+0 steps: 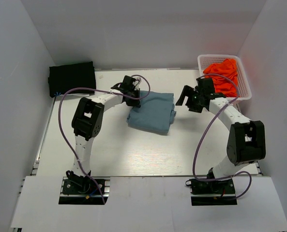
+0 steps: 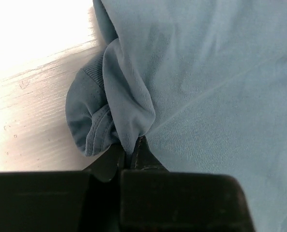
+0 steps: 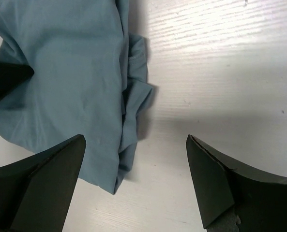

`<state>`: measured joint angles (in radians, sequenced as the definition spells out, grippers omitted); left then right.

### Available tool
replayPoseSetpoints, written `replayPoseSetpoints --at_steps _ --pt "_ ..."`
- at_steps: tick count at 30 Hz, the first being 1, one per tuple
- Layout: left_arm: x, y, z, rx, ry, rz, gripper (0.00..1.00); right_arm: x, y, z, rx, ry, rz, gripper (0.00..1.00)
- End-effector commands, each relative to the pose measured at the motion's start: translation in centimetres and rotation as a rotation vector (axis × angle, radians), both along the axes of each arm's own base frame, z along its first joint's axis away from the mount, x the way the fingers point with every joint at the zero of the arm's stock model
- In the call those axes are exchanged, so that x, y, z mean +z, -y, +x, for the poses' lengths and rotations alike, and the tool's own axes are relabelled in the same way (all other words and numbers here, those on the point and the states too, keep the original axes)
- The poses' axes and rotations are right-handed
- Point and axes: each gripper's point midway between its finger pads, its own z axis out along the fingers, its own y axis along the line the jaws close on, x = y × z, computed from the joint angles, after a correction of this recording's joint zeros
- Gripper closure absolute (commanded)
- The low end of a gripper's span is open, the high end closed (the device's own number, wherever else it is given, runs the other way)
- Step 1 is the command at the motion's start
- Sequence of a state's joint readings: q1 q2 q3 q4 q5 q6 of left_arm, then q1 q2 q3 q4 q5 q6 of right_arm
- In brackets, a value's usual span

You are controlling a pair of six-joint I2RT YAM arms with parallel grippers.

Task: Fold and stack the t-shirts
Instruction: Put the neatly folded tshirt into the corner of the board with the left arm

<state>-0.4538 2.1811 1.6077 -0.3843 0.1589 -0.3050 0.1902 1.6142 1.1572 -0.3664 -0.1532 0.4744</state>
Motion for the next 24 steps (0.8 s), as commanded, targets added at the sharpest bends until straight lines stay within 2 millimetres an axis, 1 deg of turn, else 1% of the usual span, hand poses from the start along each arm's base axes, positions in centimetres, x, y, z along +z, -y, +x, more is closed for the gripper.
replayPoseSetpoints --at_steps 1,2,3,4,5,6,7,8,9,10,11,12,13,14,15,16,18,19,20,21,22,23,24 --pt "3.3 0.4 0.1 -0.052 0.063 -0.035 1.0 0.7 1.1 -0.7 -0.025 0.041 -0.034 0.1" --pt "4.5 0.4 0.4 -0.059 0.095 -0.043 1.0 1.4 1.1 -0.9 -0.031 0.063 -0.027 0.1" --pt "7.1 0.2 1.0 -0.056 0.154 -0.062 1.0 0.5 1.4 -1.6 -0.04 0.043 -0.032 0.1" --pt "8.6 -0.1 1.4 -0.053 0.2 -0.054 1.0 0.7 1.4 -1.7 -0.04 0.052 -0.031 0.1" --pt "10.0 -0.4 1.8 -0.055 0.247 -0.043 1.0 1.3 1.5 -2.1 -0.048 0.068 -0.025 0.1" --pt "11.8 -0.7 2.2 -0.059 0.301 -0.025 1.0 1.3 1.7 -2.2 -0.054 0.074 -0.028 0.1" --pt "14.4 -1.1 2.4 -0.081 0.365 -0.011 1.0 1.3 2.0 -2.6 -0.062 0.079 -0.034 0.1" --pt "15.7 -1.1 2.4 -0.09 0.39 -0.01 1.0 1.7 2.0 -2.9 -0.062 0.09 -0.037 0.1" --pt "17.0 -1.9 2.7 -0.099 0.424 0.005 1.0 2.0 2.3 -2.9 -0.075 0.096 -0.044 0.1" --pt "18.7 -2.6 3.0 -0.094 0.464 0.008 1.0 1.8 2.7 -3.2 -0.084 0.089 -0.061 0.1" --pt "19.2 -3.2 3.0 -0.093 0.464 0.018 1.0 2.2 2.8 -3.4 -0.092 0.092 -0.061 0.1" --pt "20.1 -3.4 3.2 -0.093 0.475 0.007 1.0 2.5 3.0 -3.6 -0.097 0.1 -0.064 0.1" --pt "20.5 -4.7 3.8 -0.089 0.487 0.03 1.0 2.6 3.0 -3.7 -0.1 0.102 -0.067 0.1" --pt "21.1 -5.2 4.0 -0.092 0.493 0.029 1.0 2.7 3.1 -3.9 -0.102 0.103 -0.066 0.1" --pt "22.1 -5.5 4.1 -0.107 0.5 0.016 1.0 3.4 3.1 -4.0 -0.108 0.119 -0.057 0.1" --pt "22.8 -6.9 4.8 -0.089 0.518 0.02 1.0 3.6 3.0 -4.0 -0.111 0.123 -0.051 0.1" --pt "24.2 -8.4 5.7 -0.089 0.542 0.034 1.0 5.0 2.9 -4.1 -0.113 0.154 -0.039 0.1" --pt "24.7 -10.2 6.5 -0.068 0.556 0.056 1.0 5.5 2.9 -3.9 -0.116 0.164 -0.033 0.1" --pt "25.0 -11.0 7.0 -0.07 0.564 0.067 1.0 6.3 2.9 -3.8 -0.116 0.183 -0.029 0.1" --pt "26.6 -11.8 7.6 -0.066 0.591 0.071 1.0 6.9 2.9 -3.9 -0.115 0.193 -0.027 0.1" --pt "26.2 -12.6 8.3 -0.056 0.585 0.084 1.0 7.5 3.0 -4.0 -0.121 0.208 -0.022 0.1" --pt "27.9 -14.5 9.3 -0.036 0.626 0.106 1.0 8.2 3.0 -3.8 -0.122 0.221 -0.023 0.1" --pt "28.0 -15.3 9.6 -0.026 0.619 0.106 1.0 8.6 3.0 -3.8 -0.128 0.231 -0.02 0.1"
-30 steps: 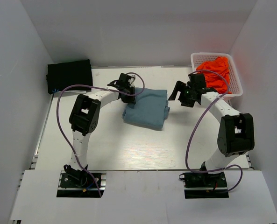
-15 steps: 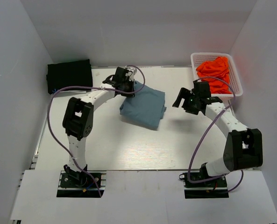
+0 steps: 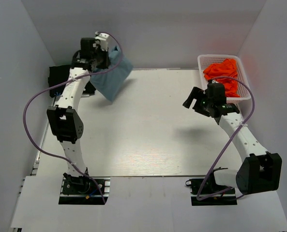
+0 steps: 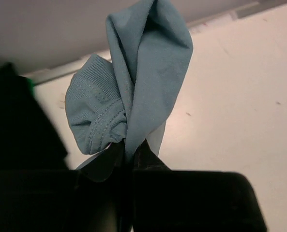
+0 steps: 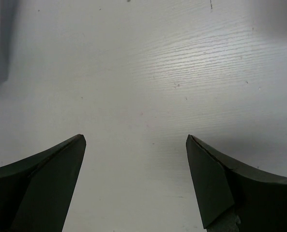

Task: Fold and stack the t-shirts
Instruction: Put the neatly folded tshirt into the corner of the board with the left arm

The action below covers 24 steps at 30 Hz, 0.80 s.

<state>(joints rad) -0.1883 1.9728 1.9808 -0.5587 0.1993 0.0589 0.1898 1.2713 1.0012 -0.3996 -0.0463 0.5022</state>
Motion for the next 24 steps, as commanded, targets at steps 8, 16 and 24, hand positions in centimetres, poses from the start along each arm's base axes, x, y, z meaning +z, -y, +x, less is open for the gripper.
replayPoseSetpoints --at_steps 8,16,24 --pt "5.8 -10.6 4.7 0.078 0.166 0.015 1.0 6.4 0.6 0.9 -0.052 0.142 0.024 0.1" --pt "3.4 -17.5 7.2 0.202 0.162 -0.069 1.0 8.4 -0.3 1.9 -0.026 0.172 0.059 0.1" --pt "3.4 -24.9 7.5 0.389 0.189 -0.156 1.0 8.3 -1.4 2.9 -0.006 0.161 0.105 0.1"
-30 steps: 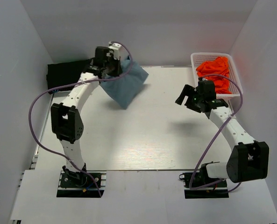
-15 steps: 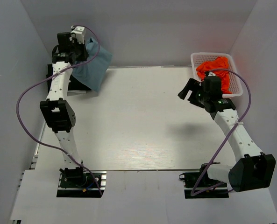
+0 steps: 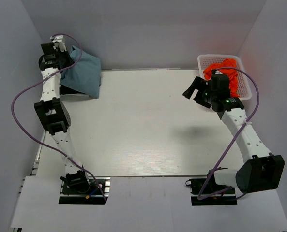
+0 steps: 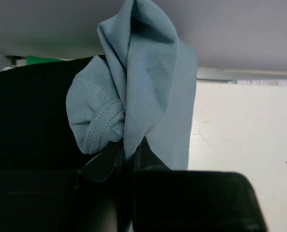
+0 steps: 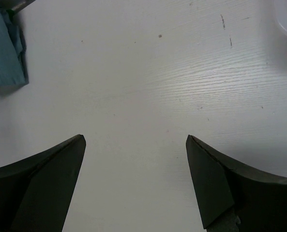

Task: Fold and stack the t-shirts
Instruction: Put the neatly folded tshirt into the corner of the board with the left arm

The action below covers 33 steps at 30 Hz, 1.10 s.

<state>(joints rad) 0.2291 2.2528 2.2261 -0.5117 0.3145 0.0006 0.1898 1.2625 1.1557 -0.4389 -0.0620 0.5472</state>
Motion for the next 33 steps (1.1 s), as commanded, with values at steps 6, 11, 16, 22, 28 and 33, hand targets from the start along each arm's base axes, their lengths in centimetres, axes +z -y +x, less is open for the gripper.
replayPoseSetpoints --at_steps 6,11,16,22,28,33 --pt "6.9 -4.6 0.1 0.102 0.216 -0.147 1.0 1.8 -1.5 1.6 0.038 0.048 0.067 0.1" --pt "6.0 -4.9 0.0 0.088 0.246 -0.157 1.0 2.1 -1.3 2.1 0.031 0.055 0.05 0.1" --pt "6.2 -5.6 -0.2 0.129 0.245 -0.132 0.75 1.9 -1.2 2.2 0.032 0.044 0.038 0.1" --pt "5.9 -6.0 -0.6 0.215 0.207 -0.206 0.0 1.5 -1.2 2.2 0.032 0.026 0.035 0.1" --pt "6.4 -4.8 -1.2 0.23 0.185 -0.336 0.0 1.6 -1.3 2.0 0.039 0.026 0.041 0.1" --pt "6.5 -2.5 -1.9 0.17 0.181 -0.35 0.0 1.3 -1.3 1.6 0.042 0.025 0.036 0.1"
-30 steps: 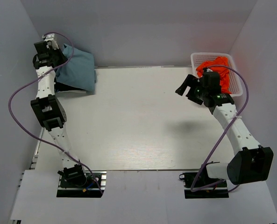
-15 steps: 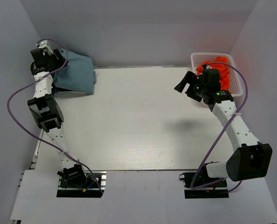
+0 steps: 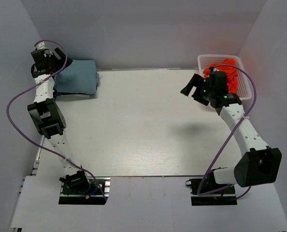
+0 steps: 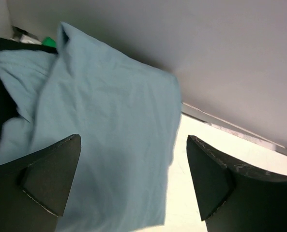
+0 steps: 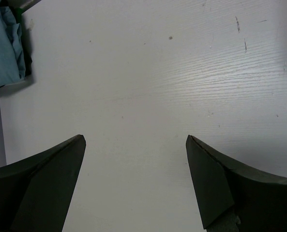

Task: Fold and stack the t-shirts
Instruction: Put the neatly folded tshirt into the corner of the board with the left arm

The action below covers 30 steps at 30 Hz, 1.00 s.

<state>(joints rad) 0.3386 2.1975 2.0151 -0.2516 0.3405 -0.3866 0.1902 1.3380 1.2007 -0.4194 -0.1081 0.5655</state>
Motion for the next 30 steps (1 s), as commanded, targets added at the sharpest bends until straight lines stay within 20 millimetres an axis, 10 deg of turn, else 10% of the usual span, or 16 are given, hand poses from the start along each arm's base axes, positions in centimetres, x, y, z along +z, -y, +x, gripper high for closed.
replayPoseSetpoints --at_steps 1,10,16,18,19,30 --pt "7.4 2.8 -1.7 -0.063 0.126 0.0 0.0 1.8 -0.1 0.0 0.013 0.051 0.0 0.1" --pt "11.4 5.6 -4.7 -0.087 0.174 0.081 0.0 2.4 1.0 -1.4 0.007 0.071 -0.055 0.1" --pt "3.4 12.0 -4.5 -0.435 0.172 -0.055 0.0 1.2 0.7 -2.4 0.036 0.056 -0.039 0.1" --pt "5.8 12.8 -4.9 -0.464 0.363 -0.03 0.0 1.7 0.0 -2.5 0.069 0.065 -0.022 0.1" --pt "3.4 13.1 -6.0 -0.458 0.351 -0.063 0.0 1.8 -0.4 -2.4 0.089 0.07 -0.009 0.1" --pt "6.7 10.9 -6.9 -0.455 0.718 -0.193 0.0 -0.2 -3.4 -0.4 0.193 -0.035 0.077 0.1"
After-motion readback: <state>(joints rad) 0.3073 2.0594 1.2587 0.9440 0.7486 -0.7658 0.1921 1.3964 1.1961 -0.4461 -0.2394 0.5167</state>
